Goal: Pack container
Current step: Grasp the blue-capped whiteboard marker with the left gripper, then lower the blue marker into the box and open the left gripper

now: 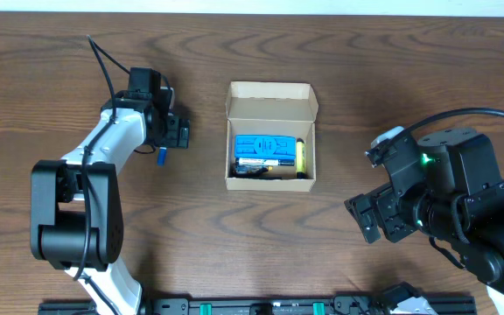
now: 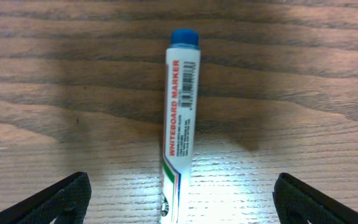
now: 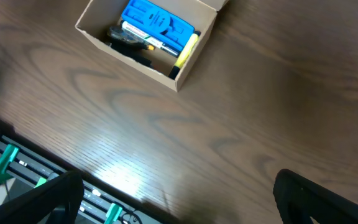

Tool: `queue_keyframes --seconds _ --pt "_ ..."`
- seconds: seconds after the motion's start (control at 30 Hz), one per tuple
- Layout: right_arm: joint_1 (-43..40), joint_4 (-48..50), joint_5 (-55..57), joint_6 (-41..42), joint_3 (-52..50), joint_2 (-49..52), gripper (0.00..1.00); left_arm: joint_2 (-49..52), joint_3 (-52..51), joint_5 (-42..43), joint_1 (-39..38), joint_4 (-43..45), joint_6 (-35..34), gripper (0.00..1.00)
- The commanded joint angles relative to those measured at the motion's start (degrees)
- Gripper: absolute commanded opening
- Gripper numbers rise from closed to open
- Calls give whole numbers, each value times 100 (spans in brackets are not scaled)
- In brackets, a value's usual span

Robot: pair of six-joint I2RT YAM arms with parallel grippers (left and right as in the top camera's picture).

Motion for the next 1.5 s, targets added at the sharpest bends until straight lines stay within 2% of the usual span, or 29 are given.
queue_keyframes --seconds 0.0,0.33,0.6,0.93,1.13,1.33,1.47 --pt "-50 0 11 96 70 2 99 144 61 118 42 26 44 95" --pt "-50 -2 11 96 70 2 99 378 61 293 44 55 46 91" --pt "-50 -2 11 96 70 2 99 448 59 260 44 57 42 48" --pt "-50 -2 11 96 70 2 99 444 63 -133 42 -164 -20 6" --pt "-50 0 11 94 70 2 99 240 221 87 37 -597 -280 6" --pt "-50 -2 11 94 70 2 99 -455 654 474 -90 -1113 -247 5" --pt "-50 0 11 94 70 2 99 -1117 758 866 -483 -1165 474 6"
